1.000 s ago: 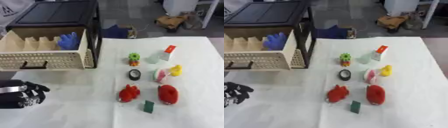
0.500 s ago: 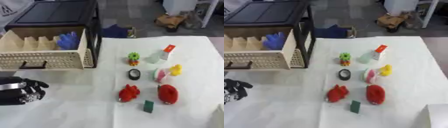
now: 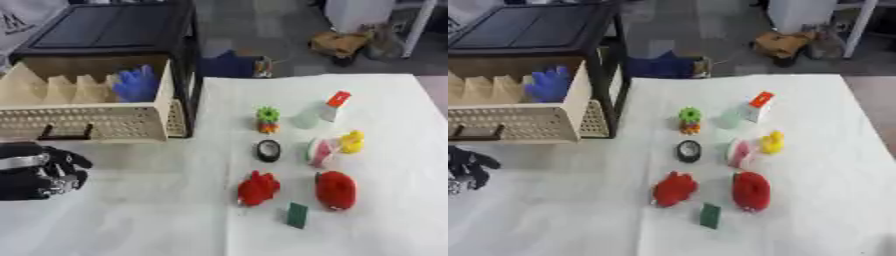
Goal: Pick up objects from table and place into drawer.
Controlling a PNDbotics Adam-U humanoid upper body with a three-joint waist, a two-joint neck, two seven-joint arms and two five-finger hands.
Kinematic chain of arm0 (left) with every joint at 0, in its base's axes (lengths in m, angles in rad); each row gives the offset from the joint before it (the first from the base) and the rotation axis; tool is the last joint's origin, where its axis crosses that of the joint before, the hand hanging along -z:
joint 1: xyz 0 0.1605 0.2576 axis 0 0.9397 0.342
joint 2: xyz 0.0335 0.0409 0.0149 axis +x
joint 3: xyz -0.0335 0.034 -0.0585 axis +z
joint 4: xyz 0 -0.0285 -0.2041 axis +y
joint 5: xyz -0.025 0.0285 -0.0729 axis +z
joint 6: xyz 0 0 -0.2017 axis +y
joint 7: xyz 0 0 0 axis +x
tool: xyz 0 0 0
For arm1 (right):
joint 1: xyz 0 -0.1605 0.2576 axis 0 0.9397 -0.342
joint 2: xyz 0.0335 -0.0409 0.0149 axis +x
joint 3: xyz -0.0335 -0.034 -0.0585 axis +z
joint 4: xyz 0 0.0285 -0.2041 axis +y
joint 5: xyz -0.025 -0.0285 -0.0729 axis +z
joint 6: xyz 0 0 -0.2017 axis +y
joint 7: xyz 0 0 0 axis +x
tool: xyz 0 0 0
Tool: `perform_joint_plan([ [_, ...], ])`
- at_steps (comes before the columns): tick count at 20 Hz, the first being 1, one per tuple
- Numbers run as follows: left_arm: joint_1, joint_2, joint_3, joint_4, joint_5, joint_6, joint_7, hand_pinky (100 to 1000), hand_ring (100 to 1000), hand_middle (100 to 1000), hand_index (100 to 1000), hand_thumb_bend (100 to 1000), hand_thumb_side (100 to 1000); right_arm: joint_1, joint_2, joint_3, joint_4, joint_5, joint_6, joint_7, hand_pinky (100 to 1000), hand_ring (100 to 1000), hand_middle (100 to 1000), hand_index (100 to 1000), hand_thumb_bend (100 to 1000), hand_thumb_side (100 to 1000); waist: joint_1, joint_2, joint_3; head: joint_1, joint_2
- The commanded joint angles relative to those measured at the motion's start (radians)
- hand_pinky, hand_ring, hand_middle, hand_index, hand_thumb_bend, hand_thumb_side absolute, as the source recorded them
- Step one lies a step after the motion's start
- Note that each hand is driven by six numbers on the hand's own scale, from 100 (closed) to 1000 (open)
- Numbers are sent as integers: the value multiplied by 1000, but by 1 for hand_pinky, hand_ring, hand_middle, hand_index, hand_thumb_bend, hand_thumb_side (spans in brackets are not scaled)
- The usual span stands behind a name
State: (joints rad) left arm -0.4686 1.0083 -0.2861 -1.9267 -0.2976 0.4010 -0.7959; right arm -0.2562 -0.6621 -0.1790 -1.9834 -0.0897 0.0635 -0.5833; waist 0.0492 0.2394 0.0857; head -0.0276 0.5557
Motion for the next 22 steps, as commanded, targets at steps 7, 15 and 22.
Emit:
perform_joint_plan([
  [7, -66, -9, 8, 56, -42, -6, 3, 545, 738, 730, 953, 100, 1000, -21, -17, -10, -17, -3, 11, 6, 741, 733, 703, 847, 100, 1000, -2, -11, -6, 4, -13],
  [15, -98, -31, 8, 110, -66, -15, 16, 548, 739, 736, 952, 100, 1000, -22, -18, -12, -17, -2, 10, 6, 741, 732, 700, 847, 100, 1000, -1, -6, -12, 8, -18],
  [22, -123, -51, 8, 163, -80, -23, 23, 560, 757, 778, 959, 100, 1000, -21, -17, -15, -17, -2, 9, 4, 740, 732, 699, 846, 100, 1000, -1, -2, -18, 12, -26],
])
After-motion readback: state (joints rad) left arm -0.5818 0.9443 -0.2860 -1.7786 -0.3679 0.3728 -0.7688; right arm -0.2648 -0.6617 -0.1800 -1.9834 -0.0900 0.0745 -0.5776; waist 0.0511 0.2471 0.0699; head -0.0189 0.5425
